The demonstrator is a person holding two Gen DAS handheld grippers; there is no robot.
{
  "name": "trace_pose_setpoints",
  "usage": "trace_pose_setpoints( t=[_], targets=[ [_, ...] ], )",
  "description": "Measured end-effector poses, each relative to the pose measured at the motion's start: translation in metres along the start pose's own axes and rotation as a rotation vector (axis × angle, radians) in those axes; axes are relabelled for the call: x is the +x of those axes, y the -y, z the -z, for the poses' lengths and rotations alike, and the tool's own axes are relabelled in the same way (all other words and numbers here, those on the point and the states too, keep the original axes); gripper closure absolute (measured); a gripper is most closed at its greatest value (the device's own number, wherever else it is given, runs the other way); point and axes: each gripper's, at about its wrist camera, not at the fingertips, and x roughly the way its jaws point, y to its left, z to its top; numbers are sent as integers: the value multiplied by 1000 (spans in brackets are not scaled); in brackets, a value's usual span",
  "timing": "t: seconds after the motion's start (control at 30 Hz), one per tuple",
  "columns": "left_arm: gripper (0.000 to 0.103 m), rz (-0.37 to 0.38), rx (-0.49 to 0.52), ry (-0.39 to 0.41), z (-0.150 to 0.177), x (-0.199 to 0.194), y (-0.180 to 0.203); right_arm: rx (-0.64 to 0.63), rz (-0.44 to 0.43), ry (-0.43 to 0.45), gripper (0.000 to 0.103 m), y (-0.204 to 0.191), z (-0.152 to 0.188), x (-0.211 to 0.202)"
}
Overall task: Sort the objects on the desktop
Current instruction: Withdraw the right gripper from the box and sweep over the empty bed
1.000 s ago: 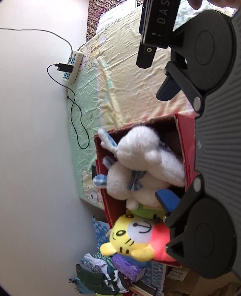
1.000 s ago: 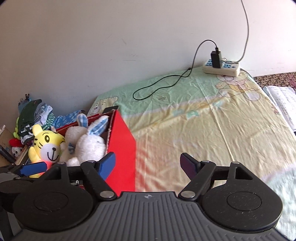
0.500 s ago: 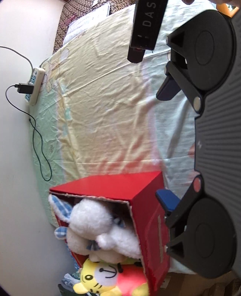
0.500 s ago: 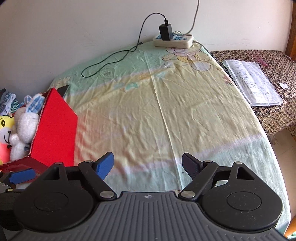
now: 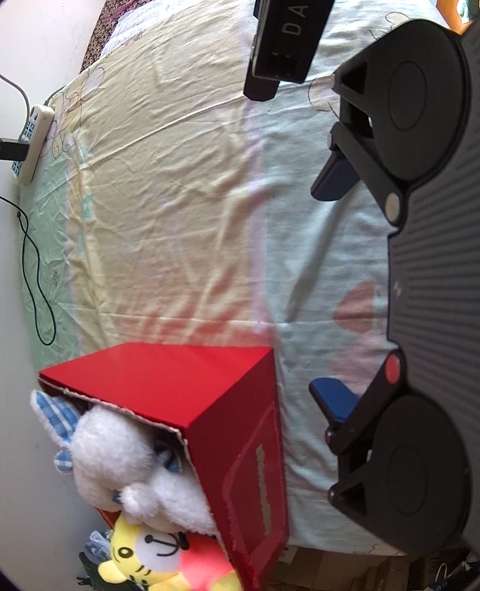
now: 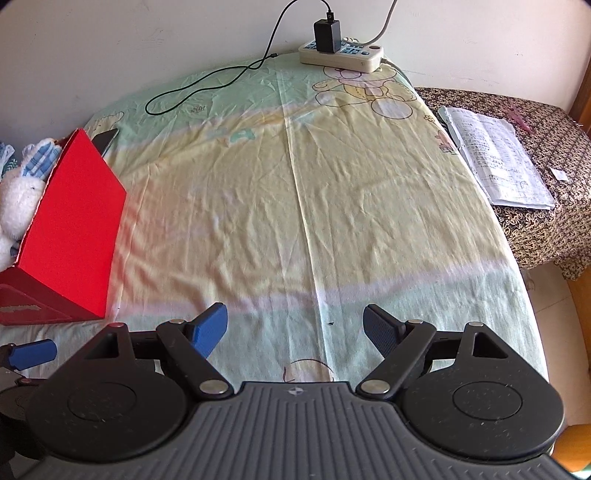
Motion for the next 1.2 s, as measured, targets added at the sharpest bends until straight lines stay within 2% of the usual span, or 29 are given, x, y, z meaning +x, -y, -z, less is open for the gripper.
trace_pose_setpoints(
  t=[0.23,0.37,0.57,1.2],
  targets=[
    [1,-53,-30,-3,7,1,-10,-58,-29,-15,20,-17,1,7],
    [1,-48,-50,-26,10,4,-22,-86,-40,-39,20,-31,1,12],
    [1,-52,-40,-17,7,3,-41,-88,-35,-33,20,-51,-1,12],
    [1,40,-33,-14,2,-1,-111,-105,-14,-34,20,-117,4,-5]
  ],
)
